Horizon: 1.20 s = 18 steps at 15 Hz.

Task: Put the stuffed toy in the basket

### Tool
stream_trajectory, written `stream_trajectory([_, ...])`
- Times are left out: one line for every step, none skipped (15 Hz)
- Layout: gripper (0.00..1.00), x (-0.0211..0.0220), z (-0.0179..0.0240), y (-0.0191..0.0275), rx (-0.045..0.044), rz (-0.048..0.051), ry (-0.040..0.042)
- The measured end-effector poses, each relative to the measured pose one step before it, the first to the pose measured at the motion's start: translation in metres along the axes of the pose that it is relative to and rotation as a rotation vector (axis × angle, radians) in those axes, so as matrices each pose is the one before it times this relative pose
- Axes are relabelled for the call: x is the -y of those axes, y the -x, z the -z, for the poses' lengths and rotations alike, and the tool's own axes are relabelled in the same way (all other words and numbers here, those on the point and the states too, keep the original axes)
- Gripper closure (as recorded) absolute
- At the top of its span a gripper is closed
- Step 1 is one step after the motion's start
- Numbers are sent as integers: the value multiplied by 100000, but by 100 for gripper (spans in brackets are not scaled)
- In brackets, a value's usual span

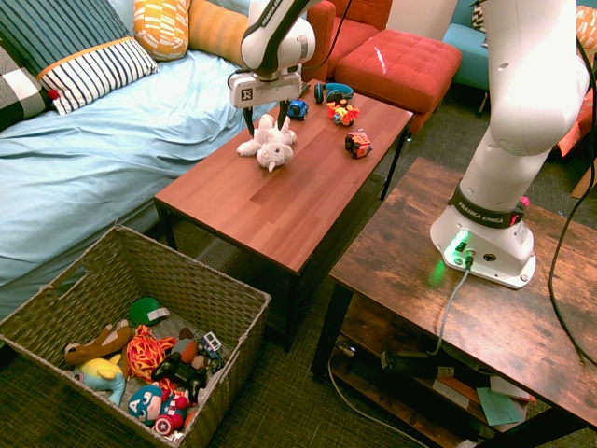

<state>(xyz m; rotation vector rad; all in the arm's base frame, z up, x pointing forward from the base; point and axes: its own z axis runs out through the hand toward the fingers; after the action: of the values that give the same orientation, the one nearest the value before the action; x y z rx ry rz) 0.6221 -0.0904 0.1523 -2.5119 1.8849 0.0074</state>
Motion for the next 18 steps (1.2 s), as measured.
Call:
stream_trajectory([0, 179, -1037, -459, 803, -1252, 1559])
stream_trajectory([0, 116, -726, -452, 576, -1123, 1180])
stream_trajectory([0, 90, -459, -344, 564, -997, 827])
stream_trajectory([0, -19, -415, -238, 636, -730, 1152])
stream_trajectory([0, 19, -344, -195, 322, -386, 778])
stream_trajectory([100, -8, -403, -127, 345, -323, 560])
stream_trajectory([100, -21, -353, -56, 426, -250, 354])
stream_trajectory([100, -55, -275, -5, 384, 10, 230])
stream_trajectory([100, -40, -148, -4, 256, 314, 106])
stream_trajectory([100, -22, -65, -13, 172, 527, 129])
stream_trajectory([100, 0, -81, 23, 172, 606, 295])
stream_trajectory([100, 23, -123, 30, 304, 581, 354])
stream_trajectory([100, 17, -84, -8, 406, 578, 279])
stream_trajectory([100, -13, -46, -48, 456, 432, 150])
stream_trajectory([100, -54, -3, -96, 387, 296, -37])
stream_trajectory([100, -57, -5, -101, 281, 267, 2])
stream_trajectory([100, -79, -22, -110, 294, 395, 181])
stream_trajectory([100, -82, -32, -102, 437, 502, 211])
